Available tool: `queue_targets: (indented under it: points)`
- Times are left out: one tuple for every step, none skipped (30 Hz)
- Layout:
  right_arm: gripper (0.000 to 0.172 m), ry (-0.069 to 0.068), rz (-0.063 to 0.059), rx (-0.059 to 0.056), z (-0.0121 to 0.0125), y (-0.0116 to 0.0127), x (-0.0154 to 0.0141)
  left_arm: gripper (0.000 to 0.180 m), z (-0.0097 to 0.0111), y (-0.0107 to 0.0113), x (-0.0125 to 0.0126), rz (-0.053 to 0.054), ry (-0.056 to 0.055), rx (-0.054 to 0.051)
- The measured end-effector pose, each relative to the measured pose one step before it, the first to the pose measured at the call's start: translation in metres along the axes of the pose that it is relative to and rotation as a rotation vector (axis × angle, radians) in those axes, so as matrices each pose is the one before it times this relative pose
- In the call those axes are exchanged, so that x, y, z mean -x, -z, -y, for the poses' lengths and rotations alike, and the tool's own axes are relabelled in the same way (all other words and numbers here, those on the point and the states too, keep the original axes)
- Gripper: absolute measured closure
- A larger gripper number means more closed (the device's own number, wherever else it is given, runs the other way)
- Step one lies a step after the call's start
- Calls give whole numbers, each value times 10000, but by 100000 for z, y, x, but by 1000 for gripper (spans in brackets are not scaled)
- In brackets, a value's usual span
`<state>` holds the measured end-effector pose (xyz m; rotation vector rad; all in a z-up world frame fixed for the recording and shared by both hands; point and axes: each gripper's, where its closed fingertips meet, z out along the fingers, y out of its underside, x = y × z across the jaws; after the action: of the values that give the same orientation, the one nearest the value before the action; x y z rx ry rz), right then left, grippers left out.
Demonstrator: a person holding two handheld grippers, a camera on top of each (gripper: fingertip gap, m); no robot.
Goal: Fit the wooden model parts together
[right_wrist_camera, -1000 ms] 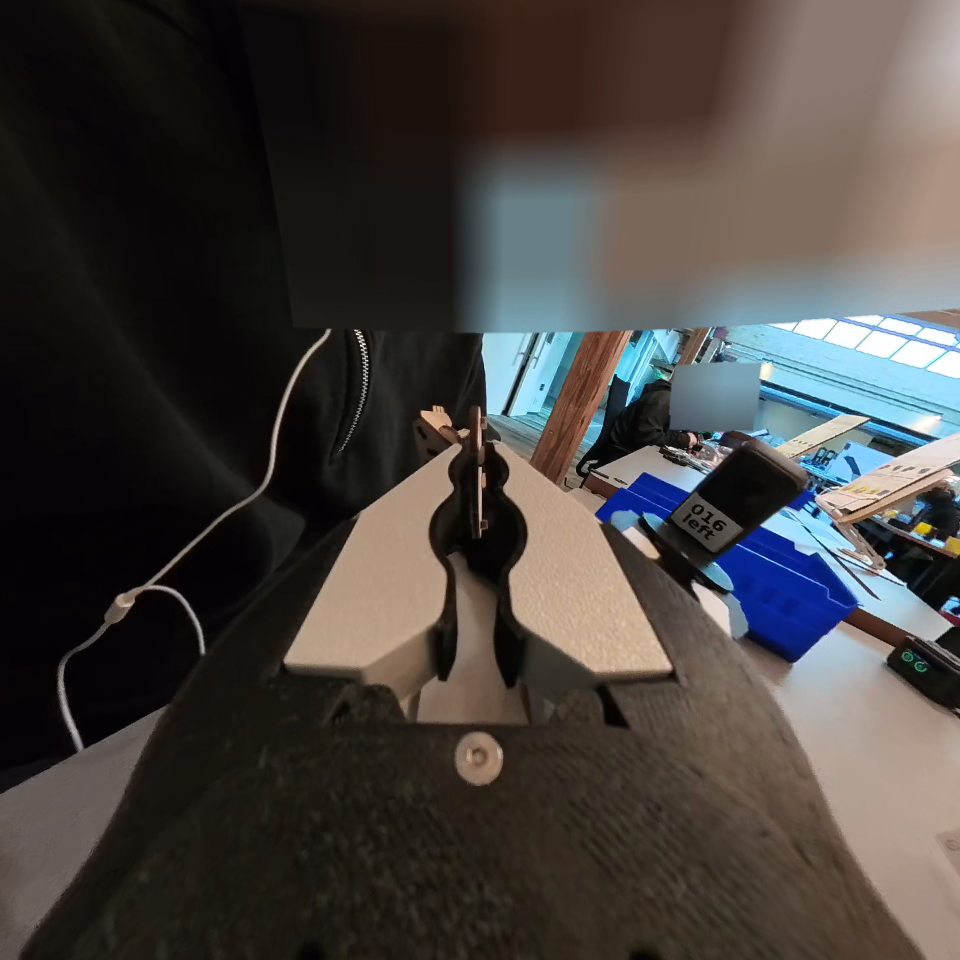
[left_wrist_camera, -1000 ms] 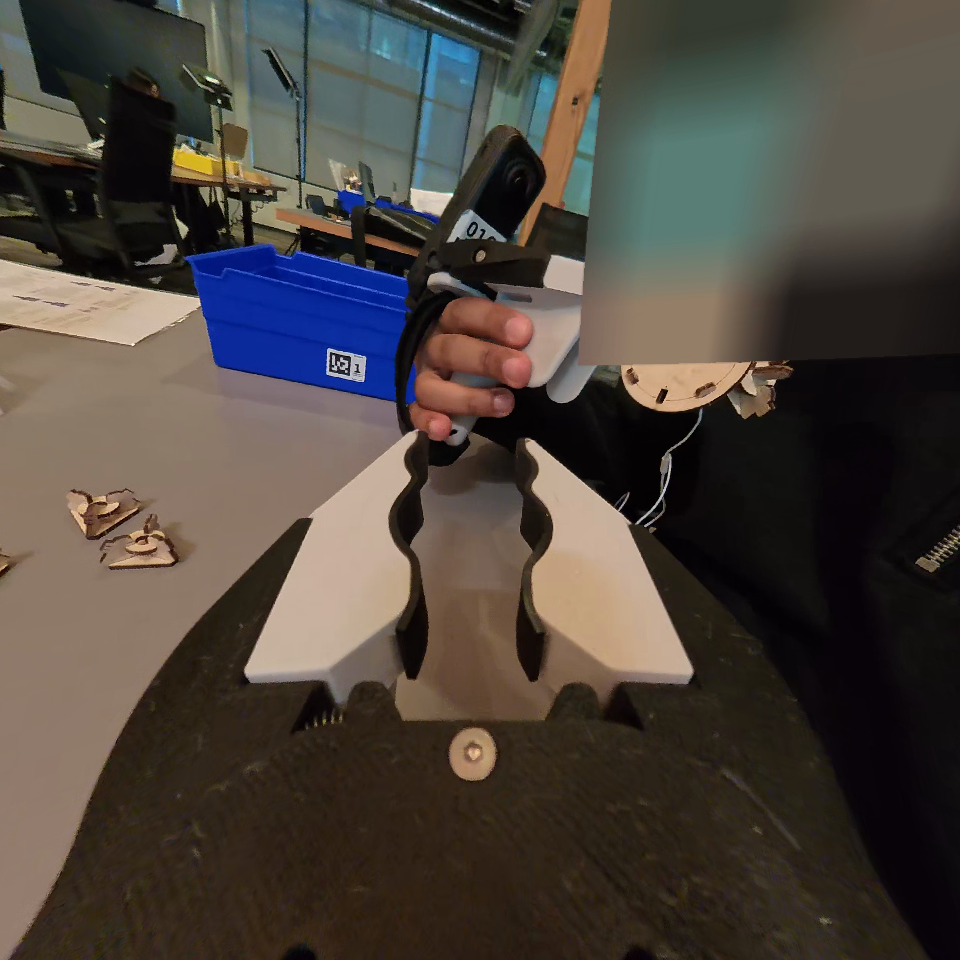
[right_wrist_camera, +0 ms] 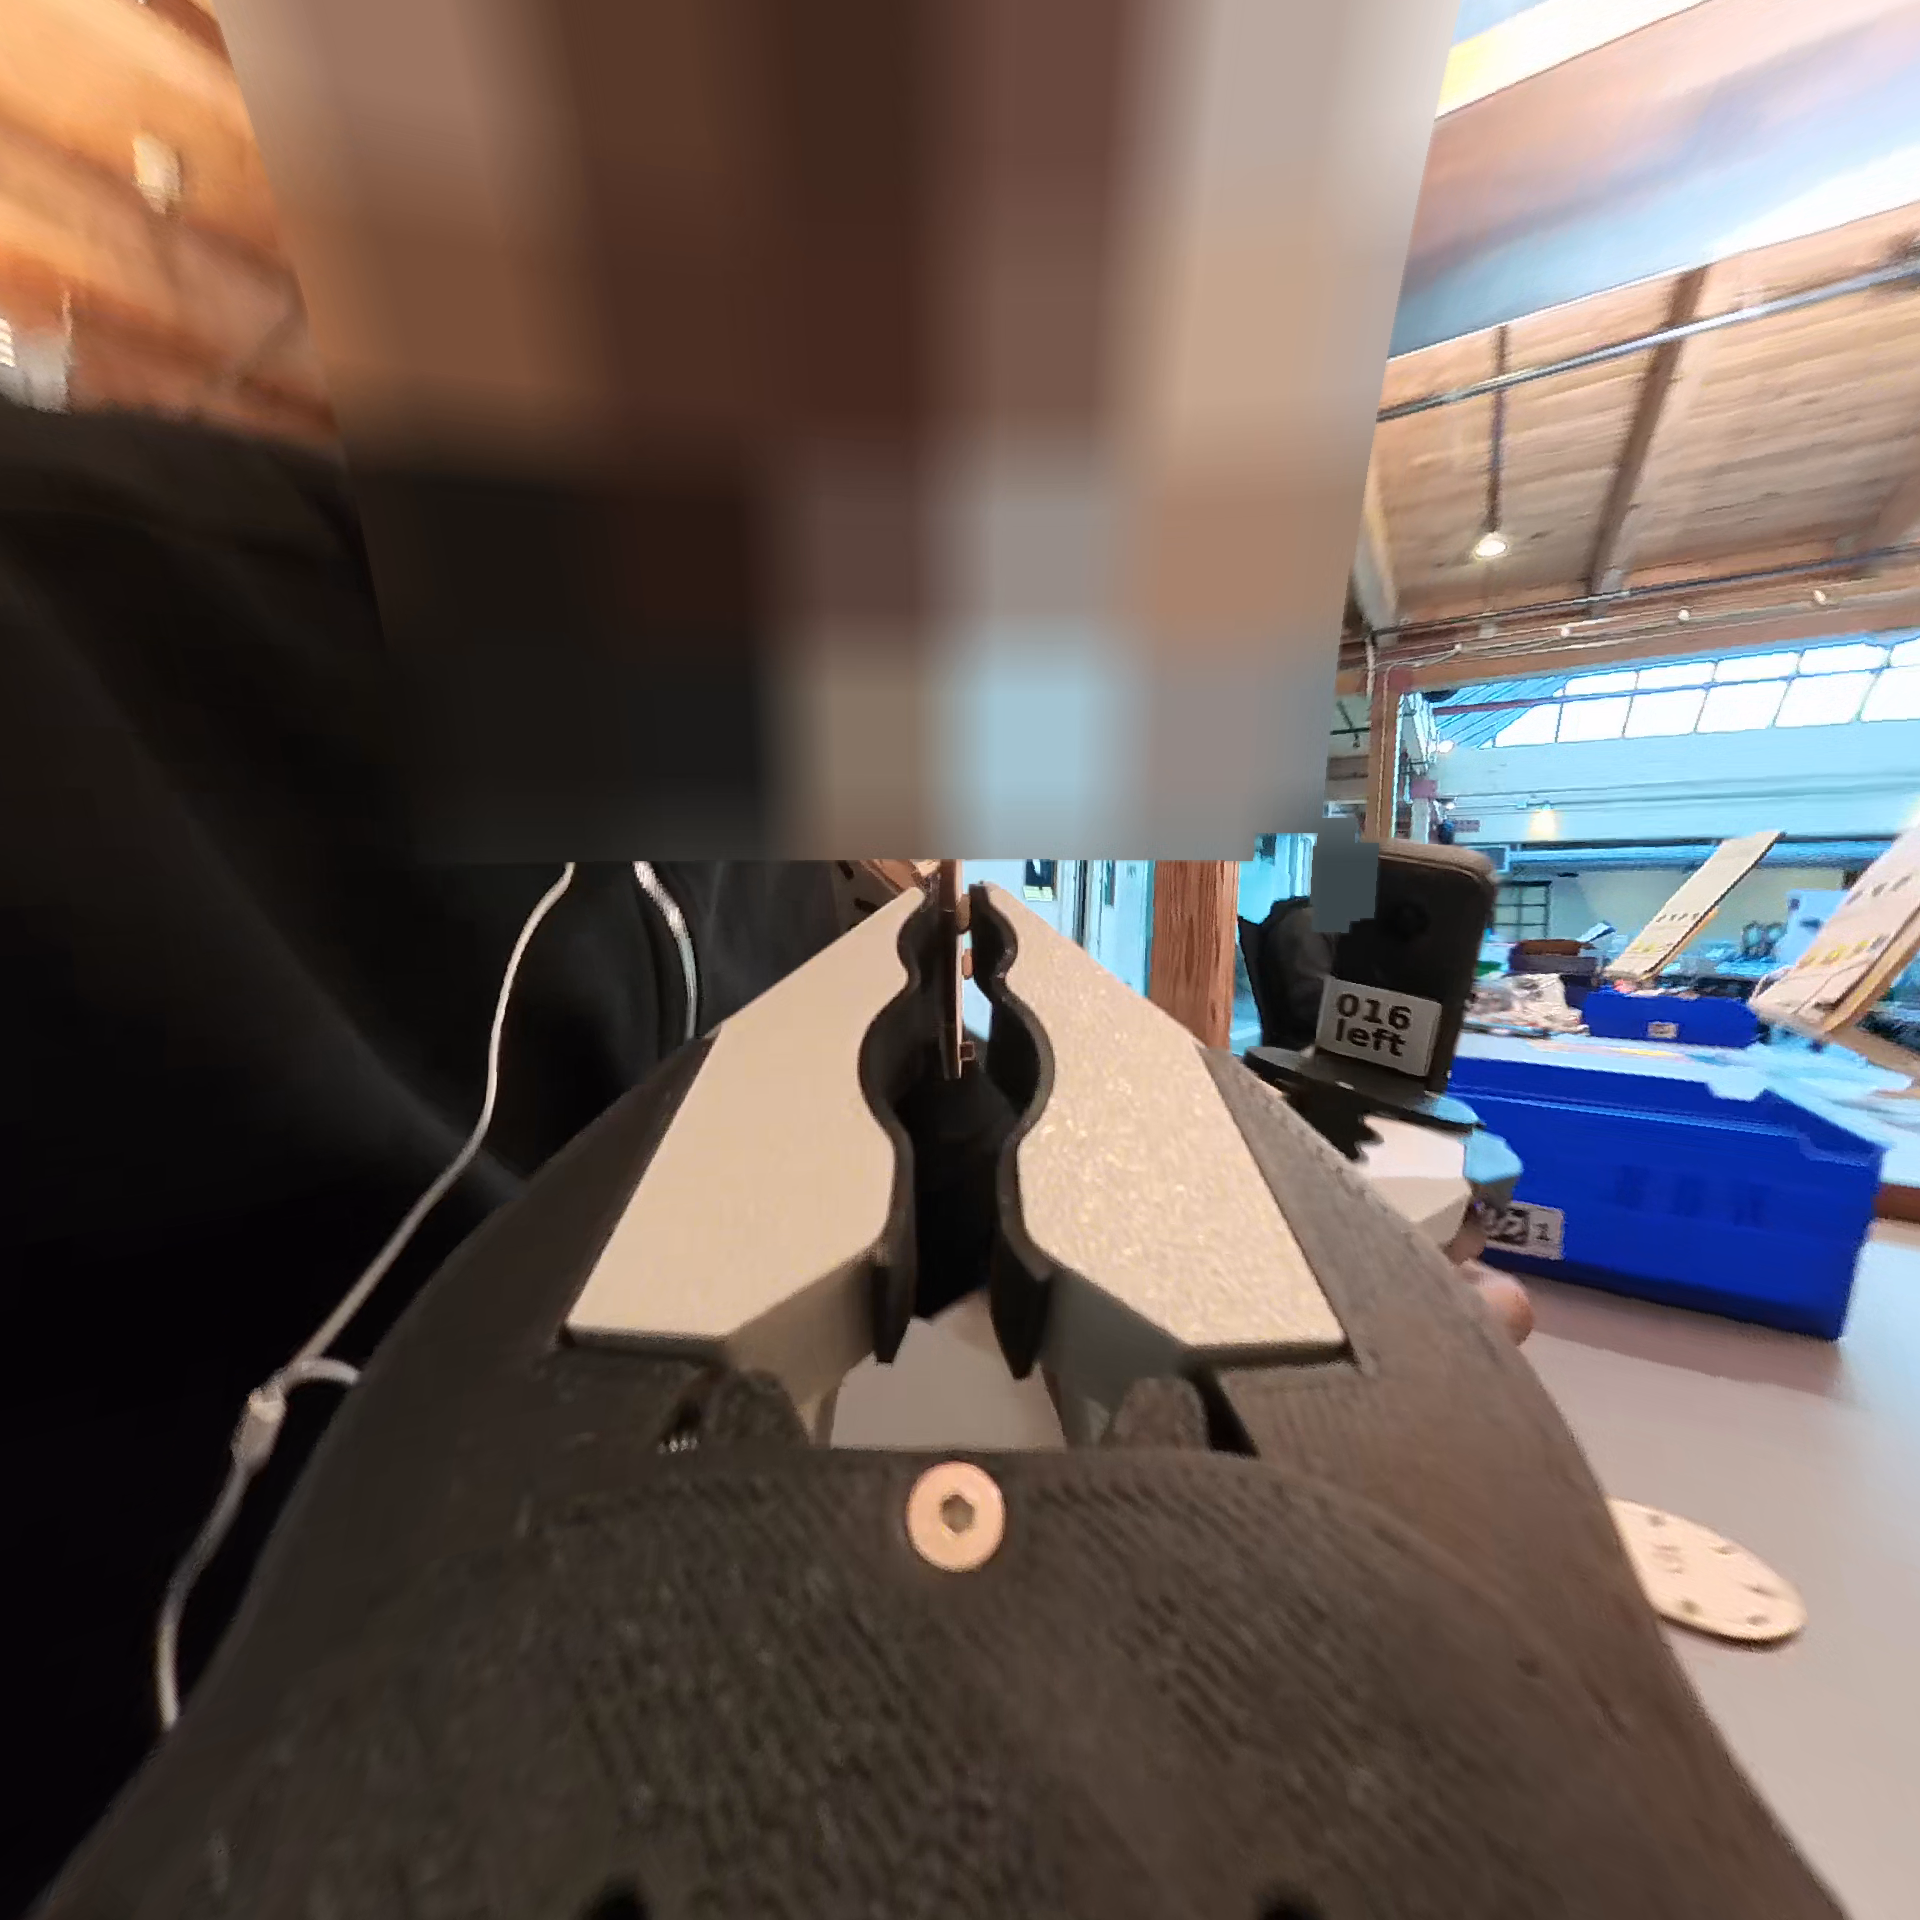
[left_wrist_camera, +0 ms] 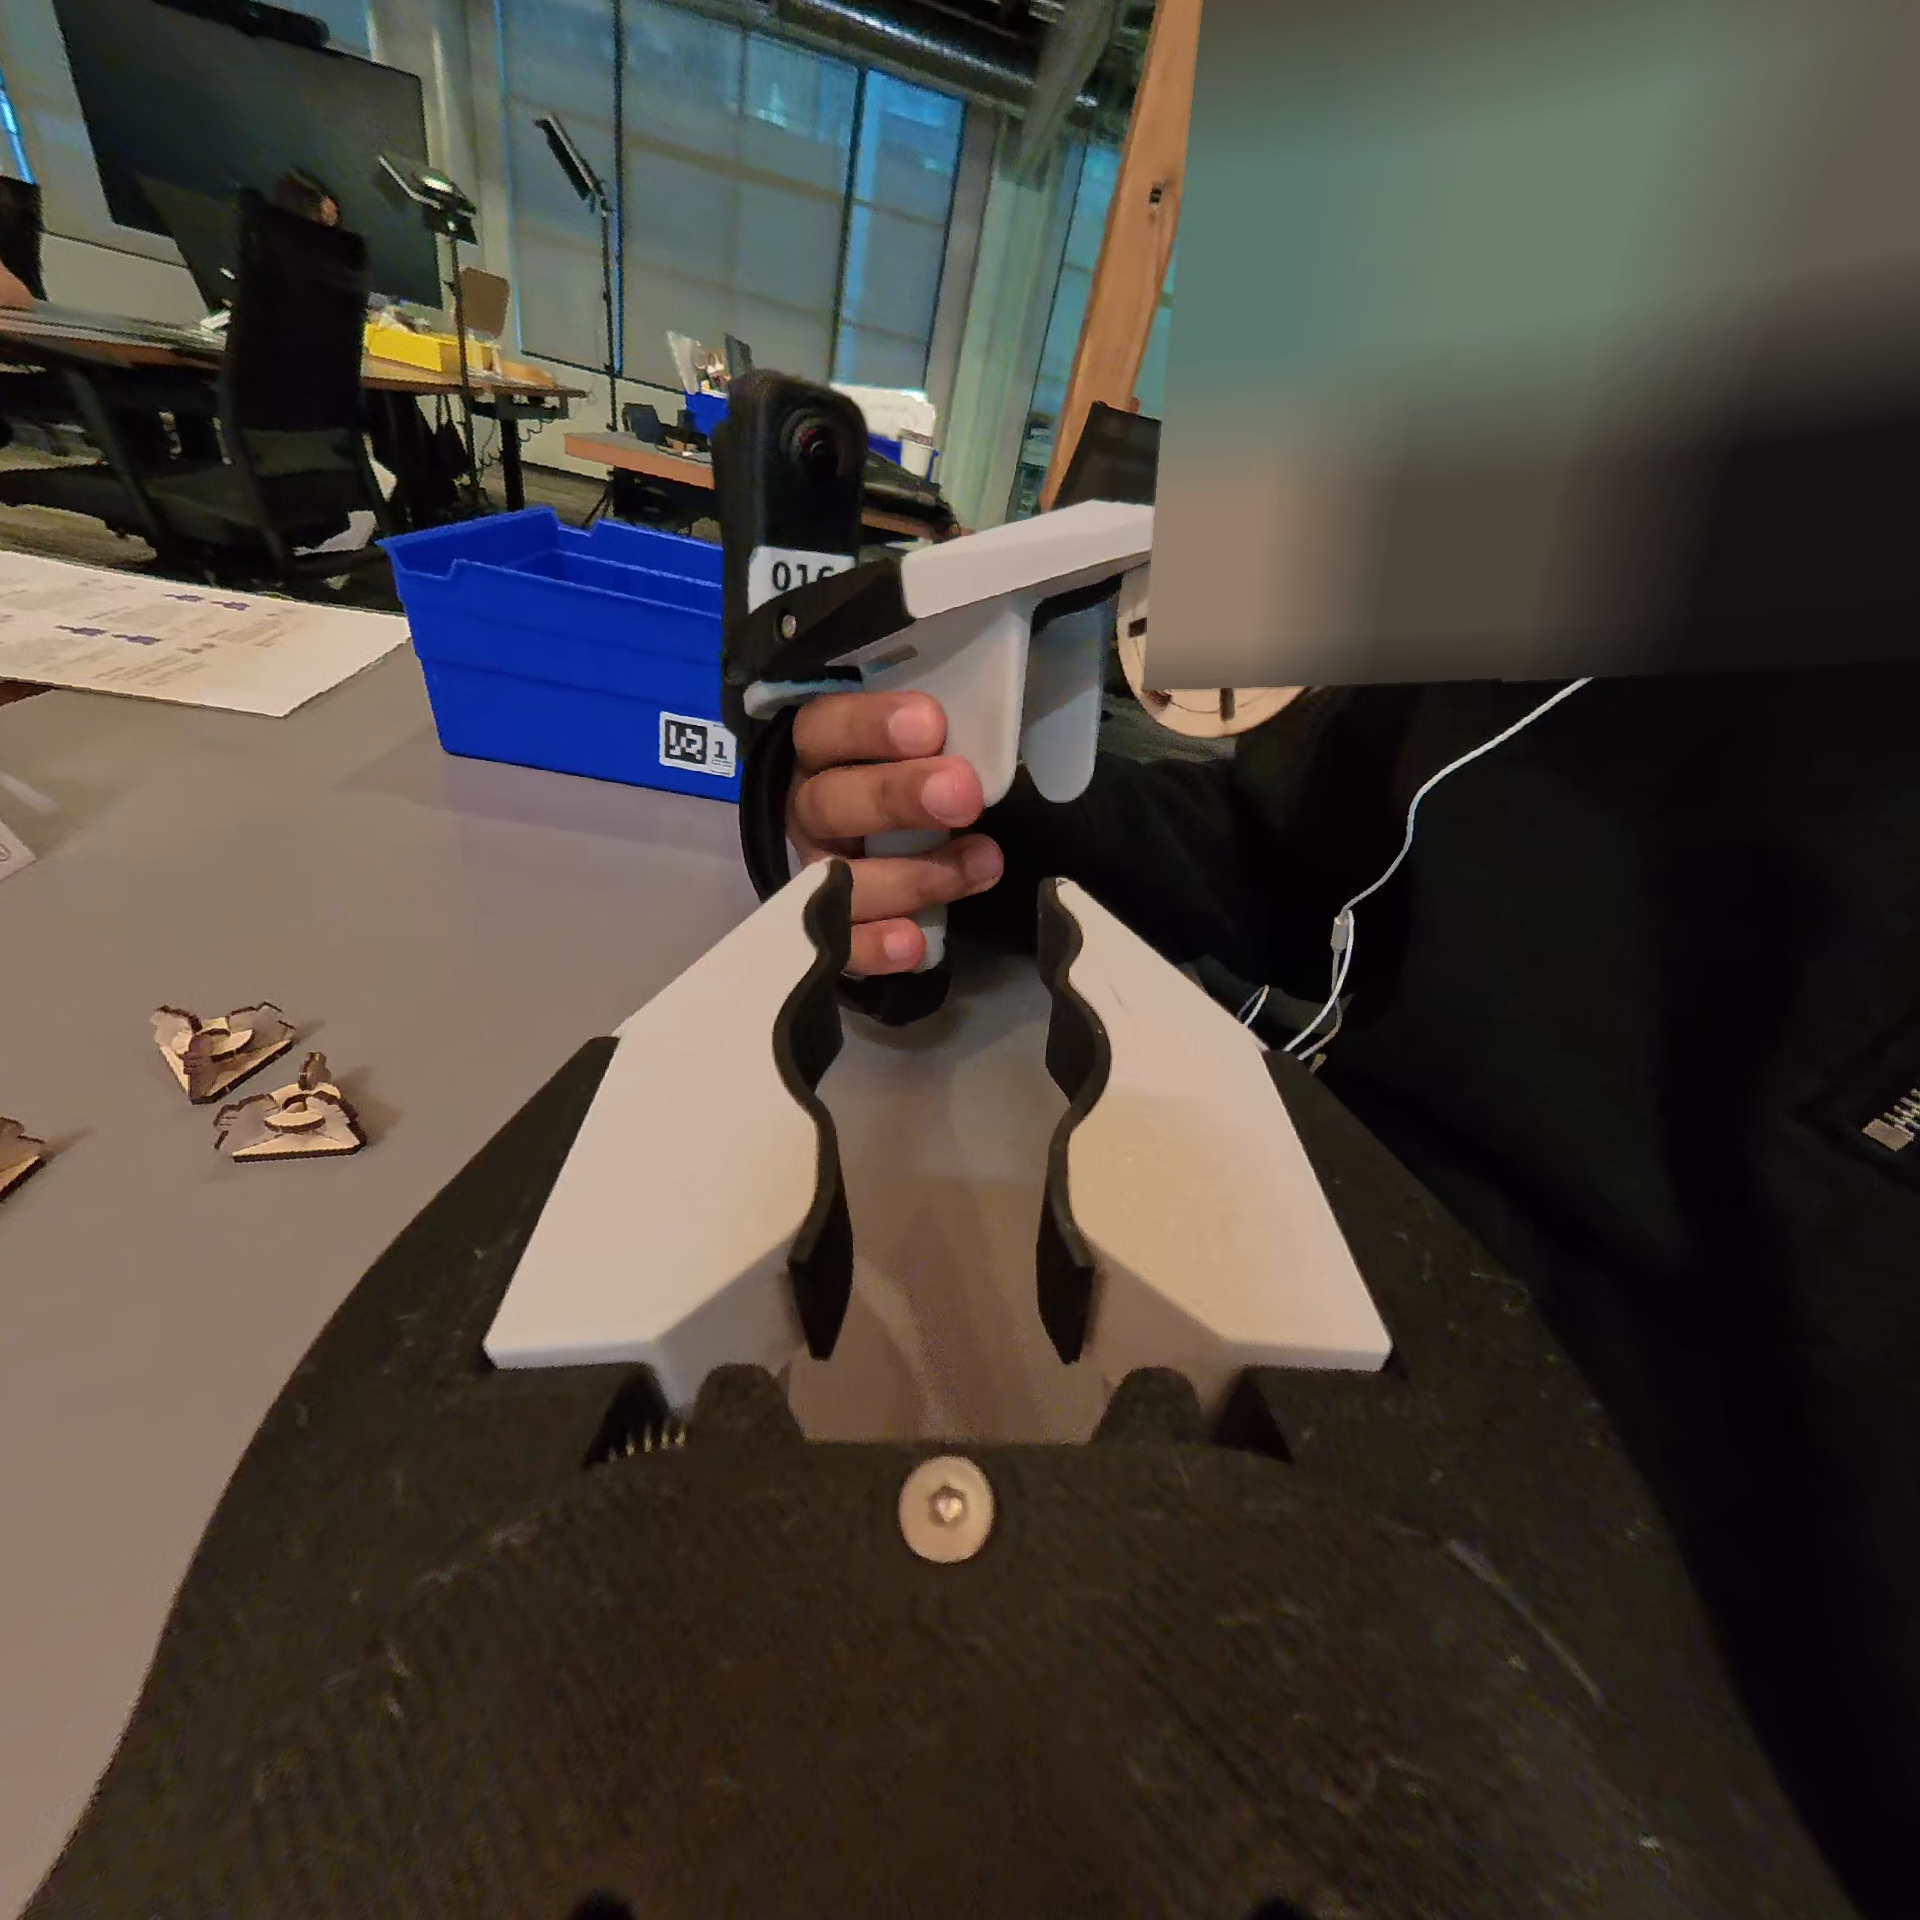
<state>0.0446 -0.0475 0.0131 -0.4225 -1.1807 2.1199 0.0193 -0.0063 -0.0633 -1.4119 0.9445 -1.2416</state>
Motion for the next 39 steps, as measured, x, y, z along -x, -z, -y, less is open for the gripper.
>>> queue_targets:
  points:
    - [169,-324,-108,-185,200,101,-306,146,86,11,-6,27,-24,-41]
    - [169,-395,-80,-215,229,102,-294,145,108,16,11,43,-31,-51]
    - [169,-554,-57,-252,260,66,-303,145,124,25,-17,32,-39,-57]
    - [169,-1021,-11,-252,278,84,-287,144,163,21,-82,-1,-49,-66]
    - [169,-1395,206,-236,291,-29,-102,145,190,39,-180,-47,-81,-85]
    - [169,-1436,356,-258,417,61,-52,145,237,48,-199,-49,-99,-105]
    - [168,-1273,355,-327,564,158,-136,144,255,43,-118,10,-100,-108]
    - [170,-942,320,-427,668,254,-138,144,228,51,-81,29,-83,-92]
    - [170,-473,226,-488,634,307,-138,144,189,34,-36,35,-51,-72]
    - [170,-183,16,-433,539,339,-327,142,151,39,32,60,-23,-53]
    - [170,-83,-110,-287,381,327,-417,140,155,32,71,82,-17,-62]
    - [170,-99,-82,-212,337,271,-281,138,164,41,90,88,-20,-80]
    - [169,-132,9,-252,465,214,-101,136,180,54,129,122,-27,-98]
    - [169,-121,124,-317,612,271,155,133,223,61,137,122,-46,-119]
    - [169,-56,160,-284,563,212,284,131,224,65,153,147,-44,-120]
    - [169,37,125,-227,454,183,270,128,276,60,173,175,-59,-136]
    - [170,95,67,-167,374,136,202,126,291,39,171,174,-78,-141]
    - [169,37,56,-103,271,121,151,124,316,7,187,178,-71,-151]
    - [169,-56,96,-50,130,44,131,122,350,-68,293,225,-69,-163]
    - [169,-124,112,-26,71,22,86,120,366,-163,371,249,-35,-145]
    - [169,-137,114,-22,12,-37,45,118,413,-236,296,188,20,-127]
    - [170,-162,71,-12,-40,-74,-49,115,518,-308,89,66,84,-164]
    - [169,-191,92,6,-69,-29,-56,114,554,-349,-215,-102,98,-179]
    - [169,-212,76,-8,-97,-60,-85,113,453,-414,-236,-90,58,-146]
    - [169,-234,107,0,-107,-59,-71,113,292,-482,-163,-8,16,-78]
    - [170,-256,136,-23,-69,-52,-26,111,92,-561,-269,-46,-47,16]
    - [170,-234,104,-34,-69,-50,-63,110,-84,-607,-325,-67,-111,114]
    - [169,-196,-11,-94,12,-33,-223,108,-152,-629,-291,-31,-162,150]
    - [169,-188,-206,-77,-2,20,-462,107,-149,-587,-286,-20,-186,129]
    - [169,-104,-50,-7,-103,34,-263,107,-108,-505,-236,-1,-178,100]
    - [169,-186,47,30,-120,5,-107,106,-124,-422,-132,45,-167,86]
    - [169,-202,97,38,-118,-10,-29,106,-156,-318,45,120,-138,78]
    - [169,-159,62,40,-98,-22,-76,106,-175,-207,92,116,-94,70]
    - [169,-138,44,12,-62,-11,-73,107,-115,-98,34,39,-42,29]
    - [169,-126,28,15,-127,-46,-68,106,-25,-5,51,25,14,-24]
    - [169,-121,3,65,-156,-28,-110,106,95,62,81,32,29,-66]
    - [170,-90,-38,80,-166,-39,-166,107,154,107,97,34,16,-86]
    - [170,-73,-24,48,-104,-27,-132,107,189,127,98,33,-5,-85]
    - [170,-81,-11,10,-72,-2,-83,109,164,119,90,27,-15,-69]
